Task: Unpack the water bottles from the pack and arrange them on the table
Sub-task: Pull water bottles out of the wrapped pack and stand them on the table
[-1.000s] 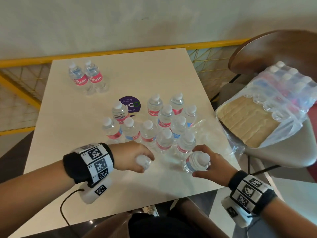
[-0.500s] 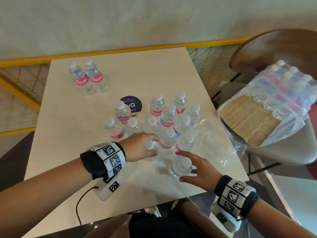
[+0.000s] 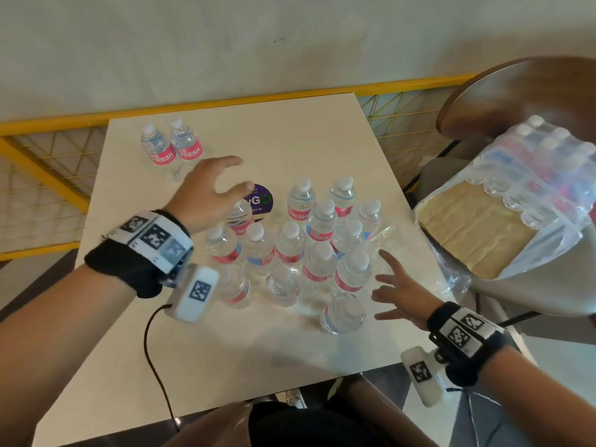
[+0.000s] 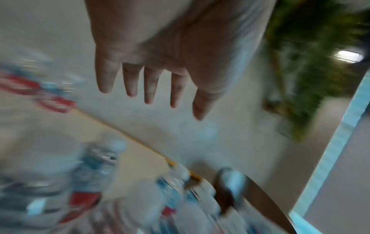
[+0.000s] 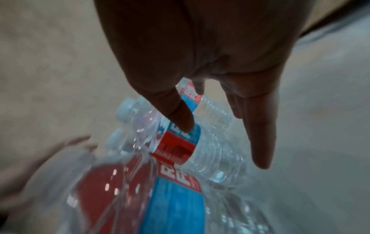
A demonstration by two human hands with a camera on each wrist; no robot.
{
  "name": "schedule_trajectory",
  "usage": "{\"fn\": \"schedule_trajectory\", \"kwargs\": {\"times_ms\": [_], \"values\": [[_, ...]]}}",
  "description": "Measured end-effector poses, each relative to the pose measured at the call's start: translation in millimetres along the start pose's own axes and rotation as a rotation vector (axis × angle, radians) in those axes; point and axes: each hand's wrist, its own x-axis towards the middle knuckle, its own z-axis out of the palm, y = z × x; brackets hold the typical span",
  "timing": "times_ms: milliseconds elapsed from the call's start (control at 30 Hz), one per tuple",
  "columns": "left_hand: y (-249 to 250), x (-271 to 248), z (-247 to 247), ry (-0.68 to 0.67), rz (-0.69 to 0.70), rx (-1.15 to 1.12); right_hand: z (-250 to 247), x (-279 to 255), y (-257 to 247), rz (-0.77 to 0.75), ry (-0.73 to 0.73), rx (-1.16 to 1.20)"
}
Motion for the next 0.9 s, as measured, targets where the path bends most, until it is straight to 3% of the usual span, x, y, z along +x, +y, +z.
{"fn": "schedule_trajectory", "kwargs": {"times_ms": [67, 167, 267, 433, 633, 900], "values": [[-25.7, 3.5, -7.3, -0.024, -0.234, -0.230, 1.1, 8.4, 1.0, 0.081, -0.042, 0.217], [-72.5, -5.9, 2.3, -0.182, -0.627, -0.639, 5.1, 18.8, 10.1, 0.199, -0.117, 0.390], [-106.2, -14.7, 25.8, -0.378, -0.807, -0.773, 12.8, 20.5, 11.0, 0.232, -0.177, 0.442], [-110.0, -15.8, 55.2, -0.583, -0.762, -0.937, 17.3, 22.0, 5.0, 0.224, -0.204, 0.471], [-107.9, -17.2, 55.6, -0.583, -0.719, -0.949, 19.0, 19.5, 8.6, 0.266, -0.165, 0.521], [-105.0, -22.5, 65.0, -0.624, -0.701, -1.148, 30.7, 13.5, 5.7, 0.306, -0.209, 0.641]]}}
